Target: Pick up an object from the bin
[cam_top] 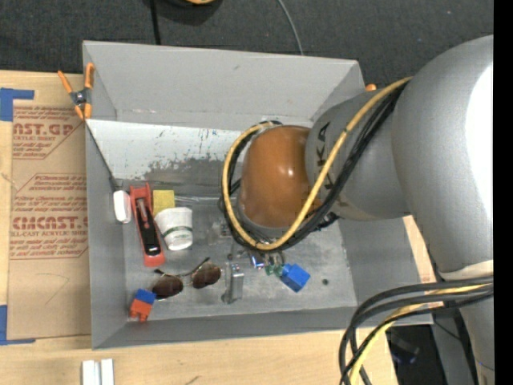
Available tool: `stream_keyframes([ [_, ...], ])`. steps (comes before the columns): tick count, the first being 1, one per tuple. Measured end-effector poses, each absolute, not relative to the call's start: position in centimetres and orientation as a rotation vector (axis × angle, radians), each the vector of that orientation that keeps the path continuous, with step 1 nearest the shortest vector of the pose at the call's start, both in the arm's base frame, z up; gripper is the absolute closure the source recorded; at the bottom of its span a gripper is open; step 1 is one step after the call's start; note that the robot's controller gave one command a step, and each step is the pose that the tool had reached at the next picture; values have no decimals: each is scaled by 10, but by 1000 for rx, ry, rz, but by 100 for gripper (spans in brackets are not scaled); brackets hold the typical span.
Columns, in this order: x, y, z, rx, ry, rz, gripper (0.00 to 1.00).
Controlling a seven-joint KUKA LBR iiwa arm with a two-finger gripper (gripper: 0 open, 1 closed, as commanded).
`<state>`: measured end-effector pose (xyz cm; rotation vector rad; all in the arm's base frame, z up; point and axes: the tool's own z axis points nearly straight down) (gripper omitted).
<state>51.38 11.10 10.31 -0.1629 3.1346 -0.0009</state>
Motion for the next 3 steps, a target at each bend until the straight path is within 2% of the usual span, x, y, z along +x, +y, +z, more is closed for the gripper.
stream_keyframes([
  [1,503,143,92,-309,3135,2,0],
  [2,498,159,128,-498,3096,0,0],
  [3,489,149,74,-366,3119,6,0],
])
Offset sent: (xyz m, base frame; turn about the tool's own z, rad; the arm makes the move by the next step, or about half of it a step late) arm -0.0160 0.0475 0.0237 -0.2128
